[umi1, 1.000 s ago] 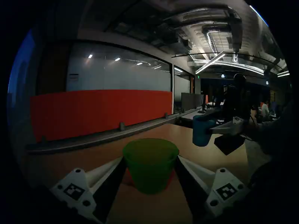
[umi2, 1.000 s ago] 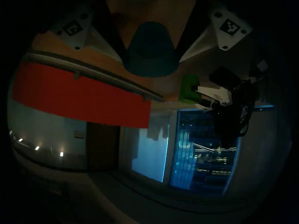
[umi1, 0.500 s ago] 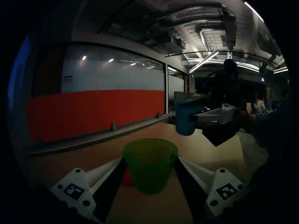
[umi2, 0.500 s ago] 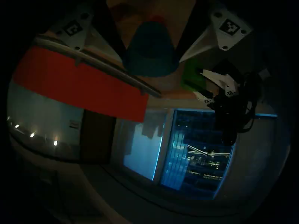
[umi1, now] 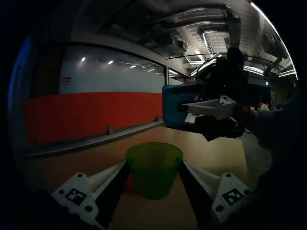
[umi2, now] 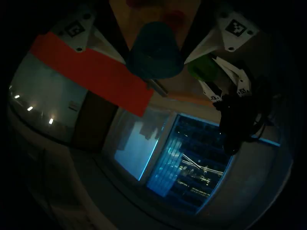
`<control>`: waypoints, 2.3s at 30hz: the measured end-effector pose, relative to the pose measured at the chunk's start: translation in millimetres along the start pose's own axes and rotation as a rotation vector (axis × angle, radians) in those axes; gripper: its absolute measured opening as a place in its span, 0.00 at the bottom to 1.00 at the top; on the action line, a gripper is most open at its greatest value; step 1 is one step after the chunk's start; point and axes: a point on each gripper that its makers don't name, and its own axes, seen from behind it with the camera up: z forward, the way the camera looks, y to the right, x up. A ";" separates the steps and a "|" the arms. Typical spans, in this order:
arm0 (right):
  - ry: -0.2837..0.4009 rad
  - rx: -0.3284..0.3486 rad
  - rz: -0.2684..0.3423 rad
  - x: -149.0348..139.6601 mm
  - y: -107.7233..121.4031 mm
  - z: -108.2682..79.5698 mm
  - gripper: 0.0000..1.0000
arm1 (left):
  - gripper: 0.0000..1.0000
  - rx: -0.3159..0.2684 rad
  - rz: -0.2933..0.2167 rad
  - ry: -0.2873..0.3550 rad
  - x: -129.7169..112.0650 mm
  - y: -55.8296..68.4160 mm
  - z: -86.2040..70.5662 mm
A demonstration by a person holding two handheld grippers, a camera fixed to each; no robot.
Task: Pour water
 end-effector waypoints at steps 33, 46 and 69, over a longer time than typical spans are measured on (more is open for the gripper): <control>-0.024 -0.044 -0.499 40.0 32.0 39.2 0.94 | 0.86 -0.052 0.026 0.020 15.0 22.1 14.5; -0.046 -0.061 -0.656 43.3 42.8 45.5 0.93 | 0.86 -0.058 0.036 0.028 20.4 23.4 16.4; -0.045 -0.101 -0.815 61.3 54.9 50.2 0.93 | 0.86 -0.061 0.038 0.037 23.3 25.2 13.9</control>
